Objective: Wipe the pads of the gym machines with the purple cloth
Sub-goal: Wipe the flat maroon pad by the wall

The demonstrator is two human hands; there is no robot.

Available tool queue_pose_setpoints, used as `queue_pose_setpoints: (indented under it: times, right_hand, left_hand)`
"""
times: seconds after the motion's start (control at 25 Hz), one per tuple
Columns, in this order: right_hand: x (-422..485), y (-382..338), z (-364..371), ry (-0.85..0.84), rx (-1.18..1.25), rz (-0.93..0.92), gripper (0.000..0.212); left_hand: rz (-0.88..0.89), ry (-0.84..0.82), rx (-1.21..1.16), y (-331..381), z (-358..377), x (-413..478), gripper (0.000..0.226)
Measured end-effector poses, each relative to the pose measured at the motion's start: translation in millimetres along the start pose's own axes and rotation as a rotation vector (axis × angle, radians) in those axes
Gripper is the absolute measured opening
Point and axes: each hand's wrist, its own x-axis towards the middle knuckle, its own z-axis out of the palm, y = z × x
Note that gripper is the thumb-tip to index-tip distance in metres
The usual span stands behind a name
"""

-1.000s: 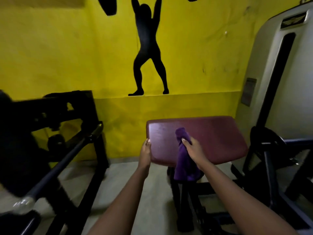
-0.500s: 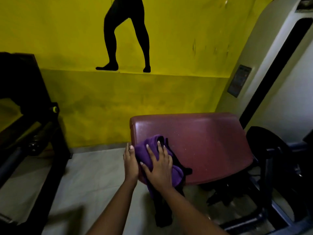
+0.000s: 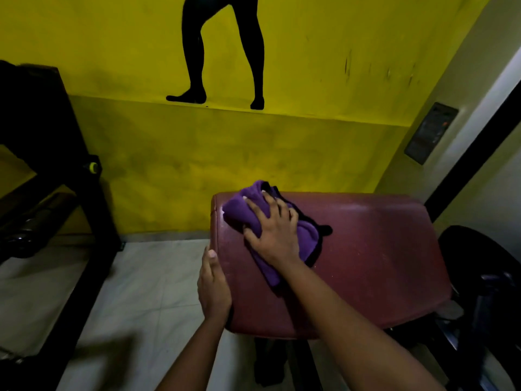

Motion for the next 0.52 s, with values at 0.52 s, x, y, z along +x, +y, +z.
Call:
queue_pose_setpoints:
  times: [0.52]
  right_hand:
    - [-19.1, 33.1, -4.9, 0.018, -0.058, 0.133, 0.062]
  left_hand:
    - [0.126, -0.042, 0.121, 10.4, -4.3, -7.0, 0.083]
